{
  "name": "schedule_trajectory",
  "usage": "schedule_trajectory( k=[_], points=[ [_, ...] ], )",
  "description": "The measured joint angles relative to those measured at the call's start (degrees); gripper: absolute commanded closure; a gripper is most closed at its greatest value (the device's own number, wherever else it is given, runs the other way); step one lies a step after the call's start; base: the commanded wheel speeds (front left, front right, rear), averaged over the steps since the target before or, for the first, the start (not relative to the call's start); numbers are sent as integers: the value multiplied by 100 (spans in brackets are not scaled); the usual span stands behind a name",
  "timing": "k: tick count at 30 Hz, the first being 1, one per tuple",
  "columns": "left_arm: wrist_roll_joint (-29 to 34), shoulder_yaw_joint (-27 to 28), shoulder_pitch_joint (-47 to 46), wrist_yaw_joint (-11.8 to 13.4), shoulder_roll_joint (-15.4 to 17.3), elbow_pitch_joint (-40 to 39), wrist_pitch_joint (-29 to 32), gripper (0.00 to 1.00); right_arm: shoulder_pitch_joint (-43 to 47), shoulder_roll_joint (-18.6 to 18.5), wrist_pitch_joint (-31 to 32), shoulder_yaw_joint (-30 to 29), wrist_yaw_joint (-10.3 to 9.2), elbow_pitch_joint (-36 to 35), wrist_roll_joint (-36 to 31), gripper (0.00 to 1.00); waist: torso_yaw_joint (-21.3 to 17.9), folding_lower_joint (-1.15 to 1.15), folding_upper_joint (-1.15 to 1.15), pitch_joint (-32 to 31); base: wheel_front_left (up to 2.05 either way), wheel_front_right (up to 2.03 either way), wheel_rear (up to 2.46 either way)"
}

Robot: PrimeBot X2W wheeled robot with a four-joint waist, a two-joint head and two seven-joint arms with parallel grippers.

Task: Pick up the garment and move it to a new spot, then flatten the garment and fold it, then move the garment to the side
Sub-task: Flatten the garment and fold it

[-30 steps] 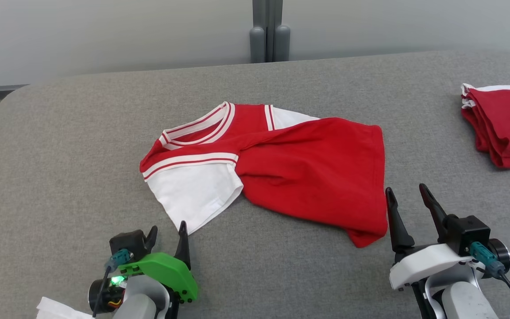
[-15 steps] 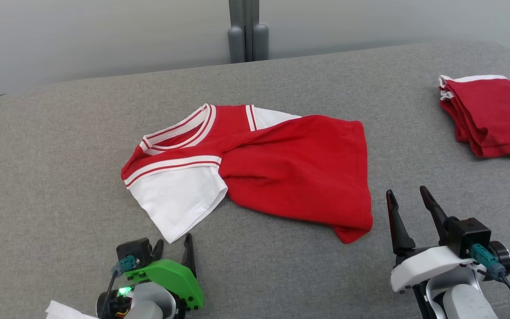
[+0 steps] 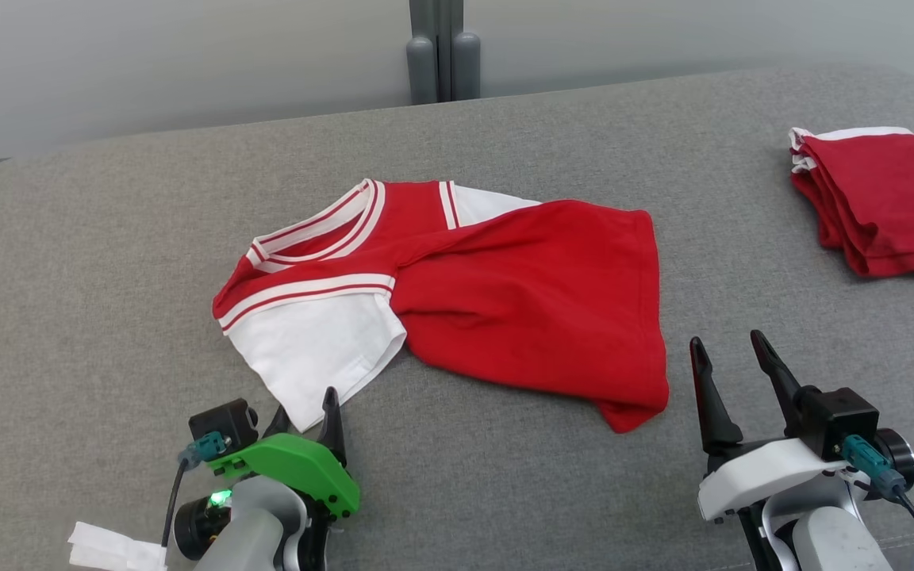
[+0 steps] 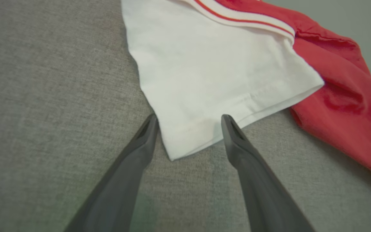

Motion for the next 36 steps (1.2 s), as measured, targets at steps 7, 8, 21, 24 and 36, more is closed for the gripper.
schedule_trajectory(
  k=[7, 8, 21, 24, 36],
  points=[
    [-21, -112, -183, 30, -1, 232, -85, 73, -20, -1, 0, -38, -1, 0, 0, 0, -70, 0, 0, 64, 0, 0, 0],
    [-18, -144, -199, 43, -1, 247, -96, 82, -20, -1, 0, -52, 0, 1, -1, 0, -66, 0, 0, 62, 0, 0, 0],
    [208, -132, -194, 68, 20, -167, -229, 100, -11, -1, -27, -167, 0, 58, 16, 0, 191, 0, 0, -85, 0, 0, 0],
    [339, -19, -149, 122, 57, -522, -237, 100, -15, 0, 2, -230, -1, 77, -77, 0, 285, 0, 0, -121, 0, 0, 0],
    [757, 320, 20, 354, 143, -1980, -244, 100, -1877, -497, 1014, -612, 0, 853, -1152, 0, 571, 0, 0, 307, 0, 0, 0]
  ],
)
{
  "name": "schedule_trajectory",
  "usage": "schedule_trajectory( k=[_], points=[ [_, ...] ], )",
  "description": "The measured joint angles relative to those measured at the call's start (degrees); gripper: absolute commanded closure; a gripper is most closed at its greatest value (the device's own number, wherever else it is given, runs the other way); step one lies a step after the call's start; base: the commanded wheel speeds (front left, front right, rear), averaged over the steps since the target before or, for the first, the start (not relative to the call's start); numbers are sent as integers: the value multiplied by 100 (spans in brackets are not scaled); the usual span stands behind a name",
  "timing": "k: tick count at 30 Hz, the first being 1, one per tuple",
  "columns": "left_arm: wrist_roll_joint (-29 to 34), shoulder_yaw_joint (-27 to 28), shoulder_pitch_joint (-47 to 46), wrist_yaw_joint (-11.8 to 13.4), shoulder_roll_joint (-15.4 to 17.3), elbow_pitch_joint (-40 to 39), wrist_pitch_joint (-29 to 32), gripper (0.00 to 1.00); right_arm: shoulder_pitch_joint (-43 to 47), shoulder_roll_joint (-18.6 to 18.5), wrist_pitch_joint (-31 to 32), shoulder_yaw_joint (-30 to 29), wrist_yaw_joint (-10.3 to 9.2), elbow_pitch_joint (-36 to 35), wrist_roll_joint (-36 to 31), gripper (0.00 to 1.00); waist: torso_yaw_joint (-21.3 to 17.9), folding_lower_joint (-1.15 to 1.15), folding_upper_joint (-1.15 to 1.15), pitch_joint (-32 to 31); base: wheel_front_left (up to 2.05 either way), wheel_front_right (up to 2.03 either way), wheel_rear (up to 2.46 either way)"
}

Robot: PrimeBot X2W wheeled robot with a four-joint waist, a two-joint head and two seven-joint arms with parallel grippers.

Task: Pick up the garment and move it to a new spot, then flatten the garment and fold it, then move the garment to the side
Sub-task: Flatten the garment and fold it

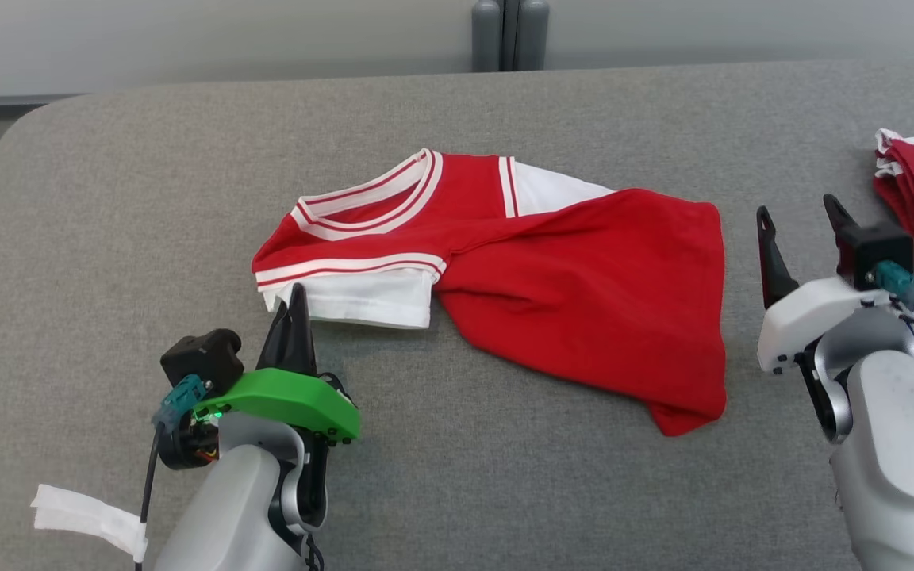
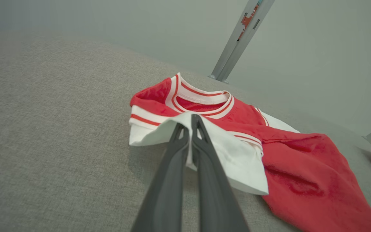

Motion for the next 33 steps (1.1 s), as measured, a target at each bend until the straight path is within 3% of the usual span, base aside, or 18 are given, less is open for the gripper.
schedule_trajectory(
  k=[8, 23, 24, 25, 26, 30, 33],
  points=[
    [86, -40, -62, 16, -8, -335, 0, 100, -1069, -675, 561, 638, 0, 1408, 304, 0, 197, 0, 0, 506, 0, 0, 0],
    [181, -232, -280, 16, -38, -549, 1, 100, -2405, -951, 599, 1546, -5, 3257, 1146, 0, 539, 0, 0, 1154, 0, 0, 0],
    [181, -243, -282, 16, -38, -552, 1, 100, -2460, -960, 567, 1645, -8, 3326, 1183, 18, 550, 0, 0, 1172, 0, 0, 0],
    [181, -248, -285, 16, -38, -557, 1, 100, -2508, -965, 528, 1716, -8, 3388, 1224, 52, 555, 0, 0, 1186, 0, 0, 0],
    [181, -252, -289, 16, -37, -559, 1, 100, -2550, -965, 486, 1780, -8, 3432, 1255, 66, 554, 0, 0, 1192, 0, 0, 0],
    [182, -255, -291, 23, -7, -557, 9, 100, -2654, -905, 286, 2059, -4, 3608, 1374, 100, 504, 0, 0, 1154, 0, 0, 0],
    [182, -261, -289, 24, 11, -556, 20, 100, -2655, -866, 80, 2239, -4, 3682, 1507, 100, 458, 0, 0, 1059, 0, 0, 0]
  ],
)
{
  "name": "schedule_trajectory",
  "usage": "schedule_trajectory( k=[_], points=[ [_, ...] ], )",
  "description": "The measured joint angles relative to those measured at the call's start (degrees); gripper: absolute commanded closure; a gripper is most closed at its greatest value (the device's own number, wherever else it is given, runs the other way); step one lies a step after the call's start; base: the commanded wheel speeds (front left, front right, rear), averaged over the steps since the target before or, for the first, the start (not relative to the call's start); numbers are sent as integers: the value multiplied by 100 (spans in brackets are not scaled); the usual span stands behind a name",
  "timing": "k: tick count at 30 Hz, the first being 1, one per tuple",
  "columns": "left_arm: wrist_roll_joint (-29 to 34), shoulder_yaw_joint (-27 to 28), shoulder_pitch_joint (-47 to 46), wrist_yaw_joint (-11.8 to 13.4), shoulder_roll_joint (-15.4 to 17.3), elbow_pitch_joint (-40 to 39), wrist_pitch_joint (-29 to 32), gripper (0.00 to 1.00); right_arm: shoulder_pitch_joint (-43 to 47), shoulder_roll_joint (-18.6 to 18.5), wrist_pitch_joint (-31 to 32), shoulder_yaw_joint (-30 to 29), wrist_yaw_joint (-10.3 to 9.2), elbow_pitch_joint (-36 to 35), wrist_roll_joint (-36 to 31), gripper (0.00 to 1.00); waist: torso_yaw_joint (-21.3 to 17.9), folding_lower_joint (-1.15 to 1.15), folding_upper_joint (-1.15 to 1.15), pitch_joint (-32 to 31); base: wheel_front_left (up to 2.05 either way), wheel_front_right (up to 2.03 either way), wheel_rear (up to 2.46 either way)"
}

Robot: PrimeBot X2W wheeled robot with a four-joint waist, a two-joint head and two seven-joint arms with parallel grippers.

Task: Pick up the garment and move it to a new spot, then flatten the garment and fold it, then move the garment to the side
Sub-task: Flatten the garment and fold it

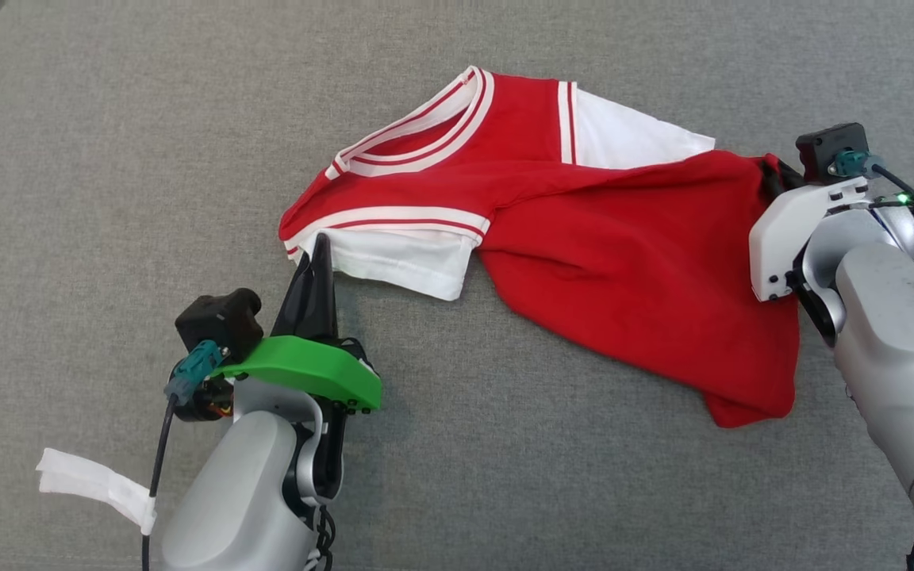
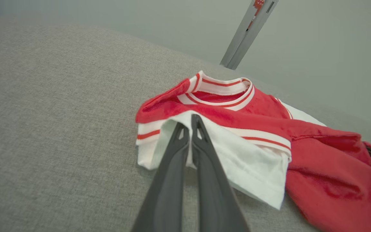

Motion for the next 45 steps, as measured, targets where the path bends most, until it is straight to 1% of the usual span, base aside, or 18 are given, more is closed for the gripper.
schedule_trajectory(
  k=[4, 9, 13, 17, 20, 24, 26, 29, 32, 36, 41, 45],
  points=[
    [40, -23, 2, 2, 52, -60, 13, 100, -1, 9, -441, 154, 1, -38, 142, 100, -80, 0, 0, -188, 0, 0, 0],
    [99, -29, -86, 1, 154, -343, 23, 100, -9, -80, -959, 208, 1, -288, 254, 100, -194, 0, 0, -499, 0, 0, 0],
    [74, 86, -199, -1, 223, -786, 36, 100, 14, -132, -1156, 185, 2, -760, 319, 100, -288, 0, 0, -766, 0, 0, 0],
    [-74, 205, -207, -8, 335, -1425, 111, 100, 299, -208, -1222, 102, 2, -1516, 349, 100, -399, 0, 0, -1066, 0, 0, 0],
    [-120, 270, -196, -1, 431, -2046, 169, 100, 653, -254, -1223, 8, 1, -2268, 443, 100, -481, 0, 0, -1289, 0, 0, 0],
    [-333, 519, -29, 111, 534, -3051, 268, 100, 1300, -435, -942, -101, 2, -3657, 471, 100, -591, 0, 0, -1583, 0, 0, 0],
    [-476, 672, 107, 213, 604, -3573, 374, 100, 1644, -536, -672, -314, 2, -4479, 452, 100, -656, 0, 0, -1724, 0, 0, 0],
    [-520, 815, 182, 354, 769, -4273, 573, 100, 2160, -603, -246, -722, 2, -5695, 381, 100, -752, 0, 0, -1907, 0, 0, 0],
    [-544, 894, 201, 498, 909, -4919, 809, 100, 2570, -606, 163, -1143, 2, -6858, 260, 100, -861, -1, 0, -2042, 0, 0, 0],
    [-501, 934, 170, 627, 1093, -5597, 1115, 100, 2978, -560, 603, -1556, 2, -8097, 134, 100, -1007, 0, 0, -2167, 0, 0, 0],
    [-468, 891, -76, 755, 1218, -6301, 1524, 100, 3225, -557, 970, -2045, 2, -9220, 16, 100, -1156, -1, 0, -2279, 0, 0, 0],
    [-447, 886, -308, 854, 1368, -6551, 1884, 100, 3375, -634, 1247, -2364, 2, -9751, -69, 100, -1251, -1, 0, -2315, 0, 0, 0]
  ],
)
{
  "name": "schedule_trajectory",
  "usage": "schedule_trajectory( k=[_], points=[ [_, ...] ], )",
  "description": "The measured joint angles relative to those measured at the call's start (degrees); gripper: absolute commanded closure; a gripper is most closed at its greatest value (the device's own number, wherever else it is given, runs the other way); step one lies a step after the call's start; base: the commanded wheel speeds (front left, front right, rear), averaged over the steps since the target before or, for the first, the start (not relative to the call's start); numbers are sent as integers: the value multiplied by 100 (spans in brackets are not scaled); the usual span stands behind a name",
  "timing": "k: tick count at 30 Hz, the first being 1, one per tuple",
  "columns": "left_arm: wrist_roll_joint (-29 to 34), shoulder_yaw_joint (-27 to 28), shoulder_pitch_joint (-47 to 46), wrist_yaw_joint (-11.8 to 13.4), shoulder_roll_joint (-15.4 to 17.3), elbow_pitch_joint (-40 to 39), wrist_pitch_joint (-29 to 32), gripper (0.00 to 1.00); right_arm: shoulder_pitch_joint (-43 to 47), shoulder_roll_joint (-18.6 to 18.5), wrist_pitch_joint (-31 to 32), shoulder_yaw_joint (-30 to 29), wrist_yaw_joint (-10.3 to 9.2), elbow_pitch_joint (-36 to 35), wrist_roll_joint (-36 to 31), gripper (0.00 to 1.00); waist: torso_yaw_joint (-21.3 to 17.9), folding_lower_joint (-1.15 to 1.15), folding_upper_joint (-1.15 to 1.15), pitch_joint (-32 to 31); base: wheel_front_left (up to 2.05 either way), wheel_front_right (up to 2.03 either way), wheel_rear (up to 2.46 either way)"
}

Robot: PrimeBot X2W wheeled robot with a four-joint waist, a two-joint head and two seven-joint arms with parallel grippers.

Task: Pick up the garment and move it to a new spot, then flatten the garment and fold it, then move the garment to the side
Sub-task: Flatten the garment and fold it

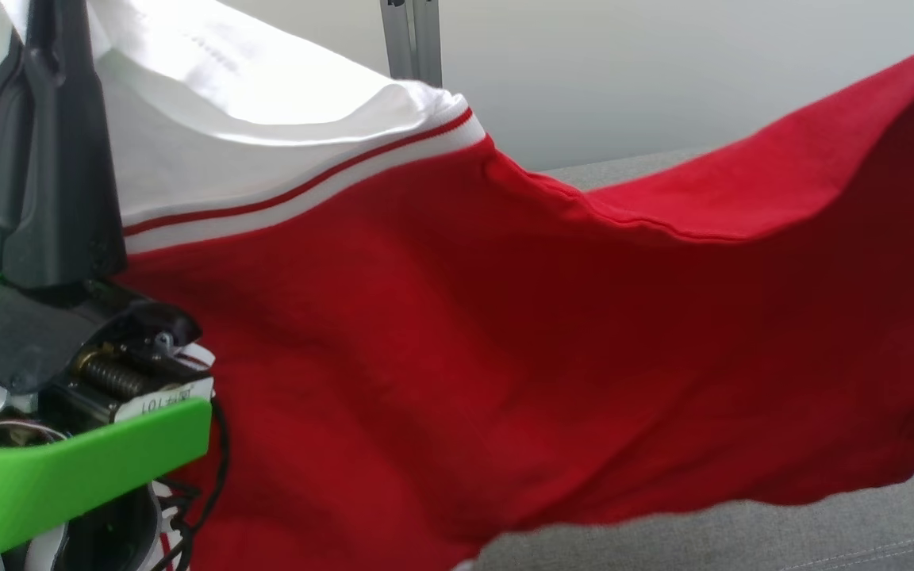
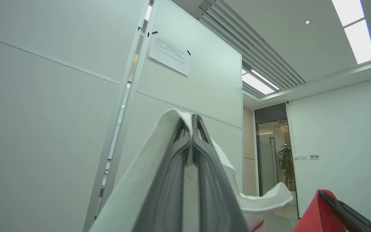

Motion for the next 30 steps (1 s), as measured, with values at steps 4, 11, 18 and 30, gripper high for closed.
schedule_trajectory(
  k=[4, 11, 18, 30],
  points=[
    [-26, -24, -59, 67, 62, 177, 222, 100, 220, 1, 189, -40, 0, -51, 71, 100, -37, 0, 0, 91, 0, 0, 0],
    [-279, -130, -441, -102, -22, 1328, 398, 100, 28, 18, 70, 525, 0, 864, 482, 100, -41, 0, 0, 587, 0, 0, 0],
    [-157, -171, -2816, -589, -236, 3811, 391, 100, -2677, -71, -526, 1341, 1, 3389, 227, 100, -10, 0, 0, 1504, 0, 0, 0],
    [309, 147, -5964, -1211, -965, 7613, -1646, 100, -6179, 1123, -2101, 779, 1, 7149, -1472, 100, 109, 1, 0, 2859, 0, 0, 0]
  ],
)
